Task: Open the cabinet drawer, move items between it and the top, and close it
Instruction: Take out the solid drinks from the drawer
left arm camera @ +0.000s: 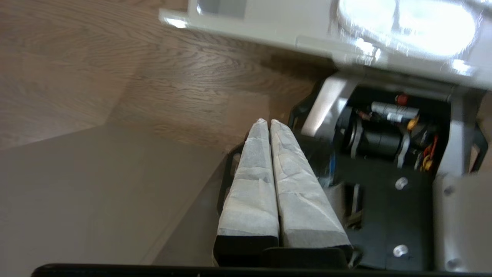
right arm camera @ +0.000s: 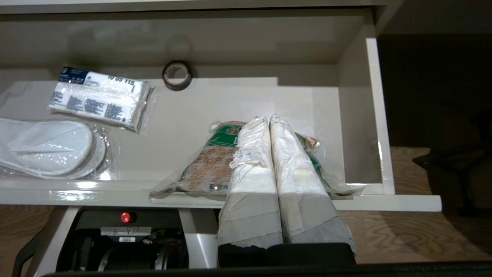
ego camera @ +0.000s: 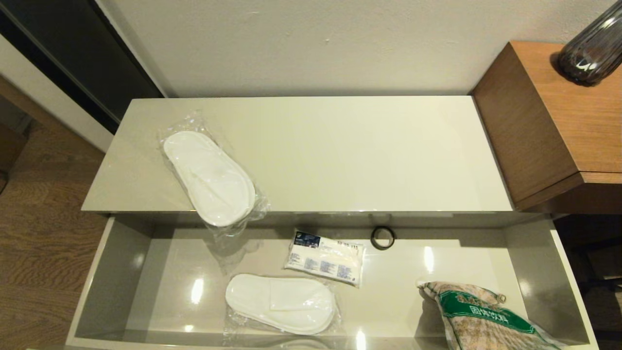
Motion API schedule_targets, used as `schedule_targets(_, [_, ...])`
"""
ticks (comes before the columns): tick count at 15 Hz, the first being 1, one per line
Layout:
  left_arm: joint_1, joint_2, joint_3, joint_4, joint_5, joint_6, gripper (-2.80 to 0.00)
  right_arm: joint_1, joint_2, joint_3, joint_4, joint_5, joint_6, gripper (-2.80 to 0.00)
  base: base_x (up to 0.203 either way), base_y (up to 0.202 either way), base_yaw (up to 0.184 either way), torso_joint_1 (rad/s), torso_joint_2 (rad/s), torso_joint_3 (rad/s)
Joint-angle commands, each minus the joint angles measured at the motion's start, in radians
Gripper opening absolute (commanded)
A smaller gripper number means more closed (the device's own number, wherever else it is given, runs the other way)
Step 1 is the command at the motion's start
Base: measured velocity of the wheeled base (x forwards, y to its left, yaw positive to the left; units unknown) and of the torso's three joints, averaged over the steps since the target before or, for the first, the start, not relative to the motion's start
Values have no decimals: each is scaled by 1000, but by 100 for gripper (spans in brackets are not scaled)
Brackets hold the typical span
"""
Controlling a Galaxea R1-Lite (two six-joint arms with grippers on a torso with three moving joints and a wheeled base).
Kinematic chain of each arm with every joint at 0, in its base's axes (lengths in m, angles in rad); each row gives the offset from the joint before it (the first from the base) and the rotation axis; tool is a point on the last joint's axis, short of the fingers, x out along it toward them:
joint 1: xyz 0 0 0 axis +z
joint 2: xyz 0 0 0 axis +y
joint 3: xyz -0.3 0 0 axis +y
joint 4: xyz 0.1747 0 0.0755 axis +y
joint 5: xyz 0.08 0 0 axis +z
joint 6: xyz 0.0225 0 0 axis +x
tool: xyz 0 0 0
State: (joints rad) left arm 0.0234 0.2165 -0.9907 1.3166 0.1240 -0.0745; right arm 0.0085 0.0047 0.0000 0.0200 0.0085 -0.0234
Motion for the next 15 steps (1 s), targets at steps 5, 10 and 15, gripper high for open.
schedule_targets(5, [-19,-219,251,-128,13,100,-280,-1,1,0,0,1,-1,-280,0,0,0,0,0,0])
schedule_targets(10, [-19,-217,770,-998,24,101,-280,1,1,0,0,1,0,-280,0,0,0,0,0,0])
schedule_targets(15, [-20,-217,977,-1357,-118,118,-280,1,1,0,0,1,-1,-280,0,0,0,0,0,0])
